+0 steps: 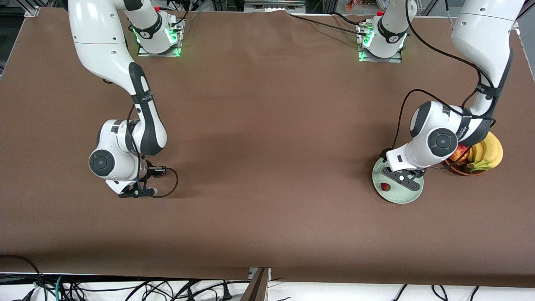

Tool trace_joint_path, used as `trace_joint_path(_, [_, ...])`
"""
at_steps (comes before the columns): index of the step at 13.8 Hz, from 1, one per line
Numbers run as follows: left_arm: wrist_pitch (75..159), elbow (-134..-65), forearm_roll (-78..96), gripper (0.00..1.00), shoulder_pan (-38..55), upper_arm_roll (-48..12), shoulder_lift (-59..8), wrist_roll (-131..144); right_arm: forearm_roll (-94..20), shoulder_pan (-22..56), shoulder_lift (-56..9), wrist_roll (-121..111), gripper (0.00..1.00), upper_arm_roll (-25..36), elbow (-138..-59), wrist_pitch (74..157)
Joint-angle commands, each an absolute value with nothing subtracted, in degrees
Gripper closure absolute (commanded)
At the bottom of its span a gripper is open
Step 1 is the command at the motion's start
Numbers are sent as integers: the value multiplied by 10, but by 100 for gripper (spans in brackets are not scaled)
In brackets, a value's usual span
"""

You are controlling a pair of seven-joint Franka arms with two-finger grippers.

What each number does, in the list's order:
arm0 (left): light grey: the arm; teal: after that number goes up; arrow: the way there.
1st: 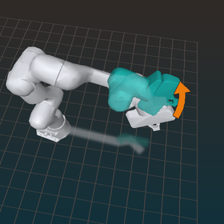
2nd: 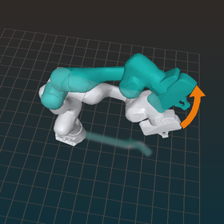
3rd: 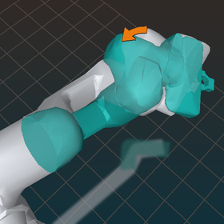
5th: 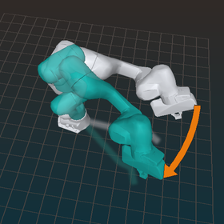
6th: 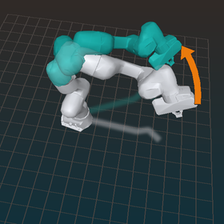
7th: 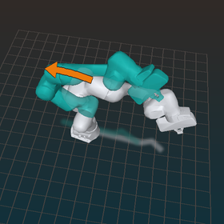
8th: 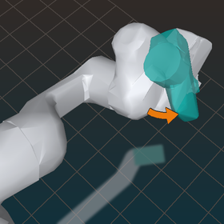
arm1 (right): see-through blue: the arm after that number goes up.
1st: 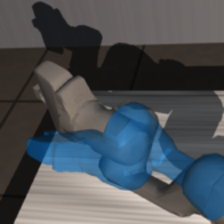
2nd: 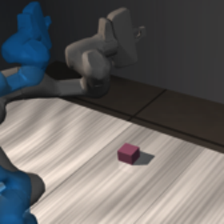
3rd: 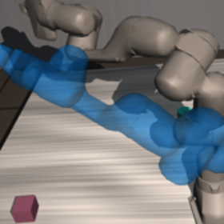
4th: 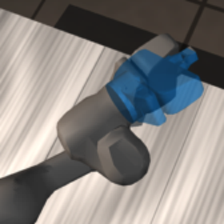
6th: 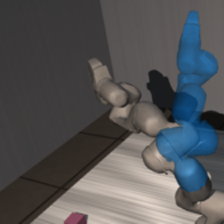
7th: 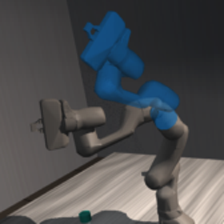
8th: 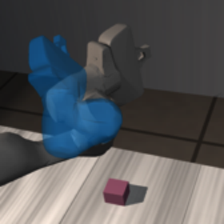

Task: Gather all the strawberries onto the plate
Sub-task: 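Carry the last strawberry with the right gripper to mid-table and release it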

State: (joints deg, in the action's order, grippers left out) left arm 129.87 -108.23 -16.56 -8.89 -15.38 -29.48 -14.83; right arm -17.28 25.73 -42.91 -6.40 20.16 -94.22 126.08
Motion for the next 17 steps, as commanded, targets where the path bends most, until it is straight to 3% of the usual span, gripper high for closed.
trace_joint_path(1, [1296, -1079, -150, 0, -97, -161, -292, -164, -182, 266, -418, -15, 86, 180, -905, 1259])
trace_joint_path(6, [1296, -1078, -128, 0, -96, -161, -292, -164, -178, 292, -487, 277, 86, 54, -757, 1281])
trace_joint_path(11, [1290, -1071, -127, 0, -96, -161, -292, -165, -179, 412, -541, 420, 86, 47, -704, 1431])
trace_joint_path(15, [1286, -1069, -127, 0, -97, -161, -291, -165, -178, 492, -614, 528, 86, 48, -594, 1463])
trace_joint_path(17, [1276, -1059, -127, 0, -95, -161, -290, -165, -178, 516, -629, 548, 84, 48, -586, 1507])
